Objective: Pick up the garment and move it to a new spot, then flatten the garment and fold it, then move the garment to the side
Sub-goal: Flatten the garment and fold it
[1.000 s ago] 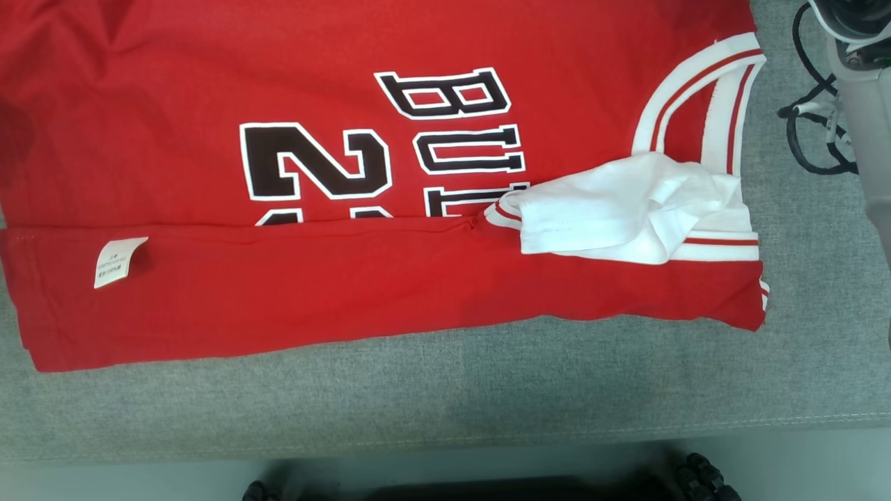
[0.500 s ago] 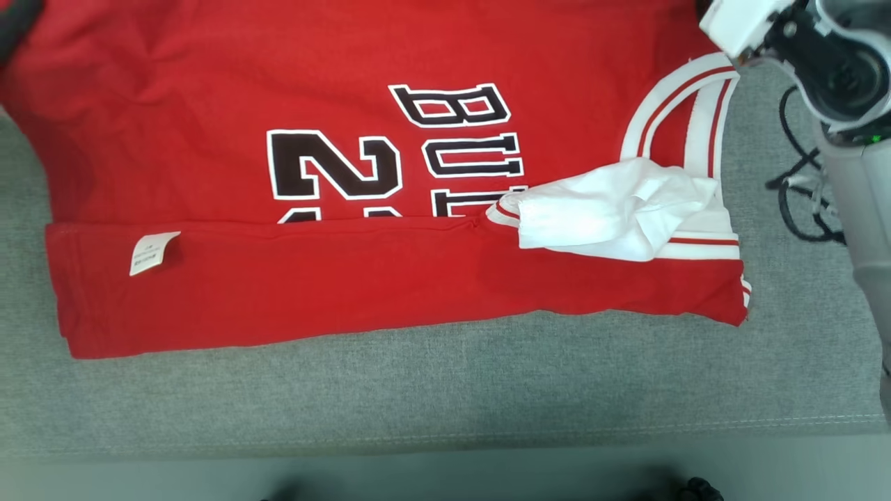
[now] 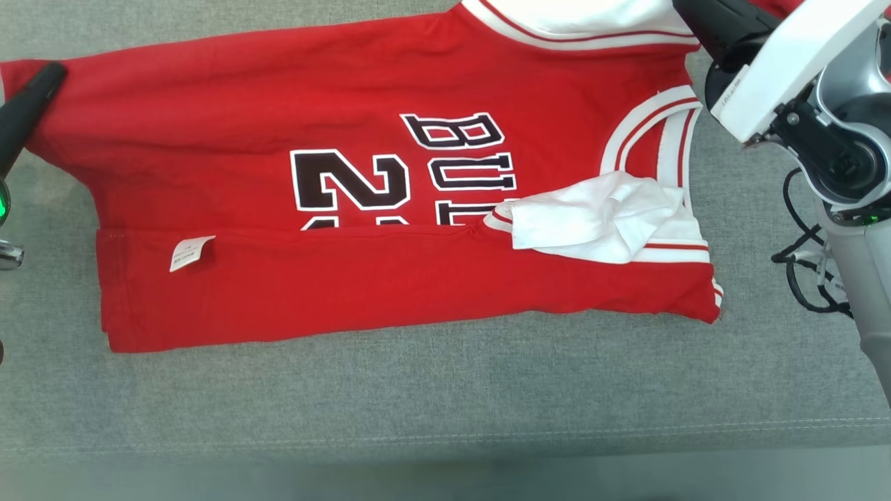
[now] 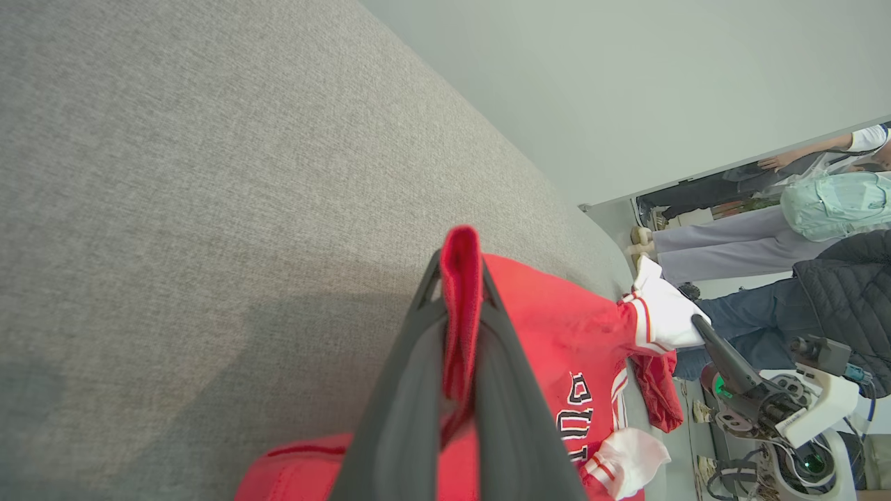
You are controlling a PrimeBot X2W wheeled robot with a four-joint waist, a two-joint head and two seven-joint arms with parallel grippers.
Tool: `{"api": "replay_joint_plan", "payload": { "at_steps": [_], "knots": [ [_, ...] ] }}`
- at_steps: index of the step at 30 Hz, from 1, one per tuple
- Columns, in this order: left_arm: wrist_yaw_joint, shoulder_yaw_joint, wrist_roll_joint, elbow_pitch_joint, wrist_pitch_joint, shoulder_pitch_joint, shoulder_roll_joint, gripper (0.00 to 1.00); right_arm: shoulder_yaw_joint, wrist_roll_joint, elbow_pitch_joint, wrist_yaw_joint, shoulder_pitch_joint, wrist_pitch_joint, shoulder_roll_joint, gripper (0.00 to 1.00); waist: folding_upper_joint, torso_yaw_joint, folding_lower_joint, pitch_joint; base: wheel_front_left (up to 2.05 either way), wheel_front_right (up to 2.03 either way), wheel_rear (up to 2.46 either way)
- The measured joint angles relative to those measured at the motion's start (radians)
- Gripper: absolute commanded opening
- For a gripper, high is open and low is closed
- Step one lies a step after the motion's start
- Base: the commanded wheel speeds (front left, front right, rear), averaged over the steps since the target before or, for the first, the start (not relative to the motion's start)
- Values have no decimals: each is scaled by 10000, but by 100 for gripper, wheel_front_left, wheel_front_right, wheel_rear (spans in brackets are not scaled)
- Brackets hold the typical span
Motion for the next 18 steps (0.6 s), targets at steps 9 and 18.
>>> {"api": "replay_joint_plan", "payload": {
  "at_steps": [9,18],
  "knots": [
    [0,134,-4,-282,-198,542,-58,0,-336,351,-871,-339,1087,-8,-79,0,0,-31,0,-257,0,0,0],
    [0,173,-4,-403,-489,1402,-173,0,-654,487,-1346,-502,2434,-313,-138,0,0,-92,0,-520,0,0,0]
  ]
}}
